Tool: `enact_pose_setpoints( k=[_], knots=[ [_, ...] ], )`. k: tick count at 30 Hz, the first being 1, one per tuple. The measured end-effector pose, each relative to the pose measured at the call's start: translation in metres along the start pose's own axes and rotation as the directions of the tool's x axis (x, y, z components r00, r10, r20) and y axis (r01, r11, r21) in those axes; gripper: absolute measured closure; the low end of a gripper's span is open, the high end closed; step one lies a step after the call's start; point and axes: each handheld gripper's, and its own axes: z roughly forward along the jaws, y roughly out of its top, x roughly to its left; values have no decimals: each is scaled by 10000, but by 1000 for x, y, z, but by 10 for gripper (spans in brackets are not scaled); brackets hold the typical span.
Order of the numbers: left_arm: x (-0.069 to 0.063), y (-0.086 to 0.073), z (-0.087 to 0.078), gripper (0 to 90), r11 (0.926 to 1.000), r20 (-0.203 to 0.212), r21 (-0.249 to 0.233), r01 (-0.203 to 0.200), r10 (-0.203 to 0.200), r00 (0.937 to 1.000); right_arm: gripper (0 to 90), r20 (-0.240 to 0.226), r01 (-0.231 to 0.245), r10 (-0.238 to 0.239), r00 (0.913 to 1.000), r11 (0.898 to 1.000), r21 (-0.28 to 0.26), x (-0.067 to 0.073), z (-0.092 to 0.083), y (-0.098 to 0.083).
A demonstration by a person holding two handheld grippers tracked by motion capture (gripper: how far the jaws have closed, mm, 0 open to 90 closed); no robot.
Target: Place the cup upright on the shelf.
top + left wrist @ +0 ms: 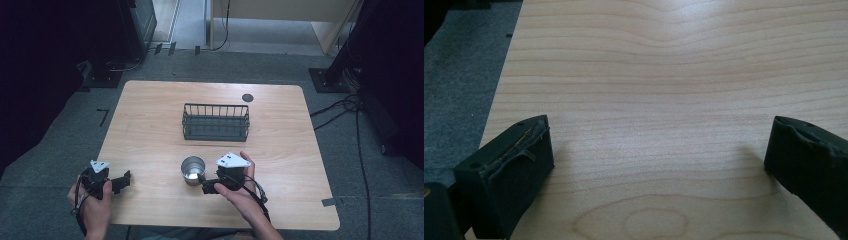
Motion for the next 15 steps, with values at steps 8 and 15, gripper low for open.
enact_pose_setpoints(
  k=[8, 15],
  knots=[
    [0, 0, 0, 0, 10000, -6, -12, 3, -3, 10000, 0, -249, 42, -42, 9997, 10000, -17, 12, 10, 4],
    [0, 0, 0, 0, 10000, -4, -5, 0, 0, 10000, 0, -364, 191, -187, 9992, 9998, 84, 27, 27, 4]
  ],
)
